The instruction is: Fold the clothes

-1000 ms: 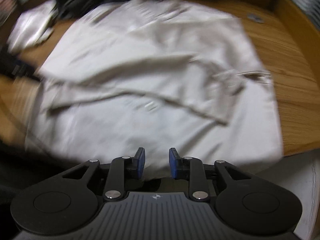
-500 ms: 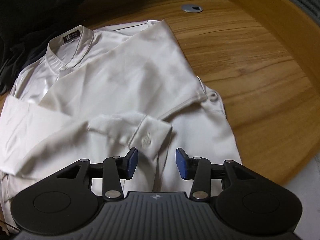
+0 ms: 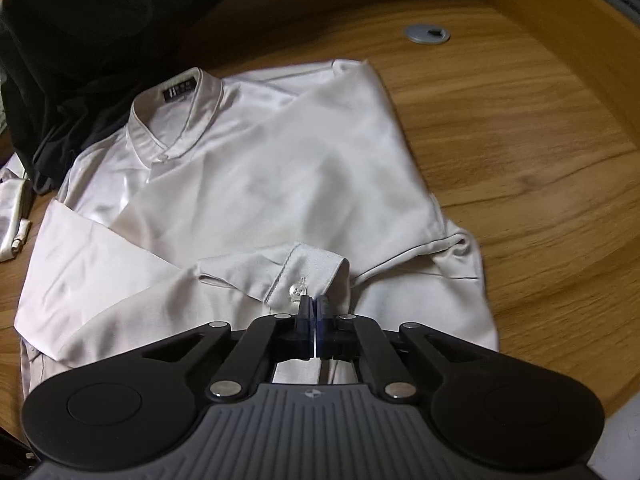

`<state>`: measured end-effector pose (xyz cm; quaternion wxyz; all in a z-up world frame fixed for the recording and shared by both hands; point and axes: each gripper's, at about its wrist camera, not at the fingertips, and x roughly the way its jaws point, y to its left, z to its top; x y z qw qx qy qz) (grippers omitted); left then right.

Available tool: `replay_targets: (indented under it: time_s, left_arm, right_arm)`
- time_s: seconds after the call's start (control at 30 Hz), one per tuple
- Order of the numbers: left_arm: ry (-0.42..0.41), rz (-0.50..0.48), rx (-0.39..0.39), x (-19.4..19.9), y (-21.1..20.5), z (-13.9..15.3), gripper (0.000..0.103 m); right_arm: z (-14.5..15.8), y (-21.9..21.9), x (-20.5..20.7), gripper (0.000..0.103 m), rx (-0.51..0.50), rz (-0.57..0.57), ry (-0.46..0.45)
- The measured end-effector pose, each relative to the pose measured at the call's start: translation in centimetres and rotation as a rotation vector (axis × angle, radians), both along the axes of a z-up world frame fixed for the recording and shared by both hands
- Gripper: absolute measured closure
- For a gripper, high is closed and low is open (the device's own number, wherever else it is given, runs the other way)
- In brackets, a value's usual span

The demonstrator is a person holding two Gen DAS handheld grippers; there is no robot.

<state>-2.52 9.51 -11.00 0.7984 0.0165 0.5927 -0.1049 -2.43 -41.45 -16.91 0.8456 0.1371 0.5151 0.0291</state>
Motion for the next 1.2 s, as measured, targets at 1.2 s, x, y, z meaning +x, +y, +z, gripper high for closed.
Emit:
replay_targets:
  time_s: [1.2]
  left_arm:
    - [-0.117,-0.258,-0.002,10.0,1.4,2.2,0.035]
  right_arm:
    - [7.3,7.3,-11.5,0.079,-0.208,-0.152,-0.047]
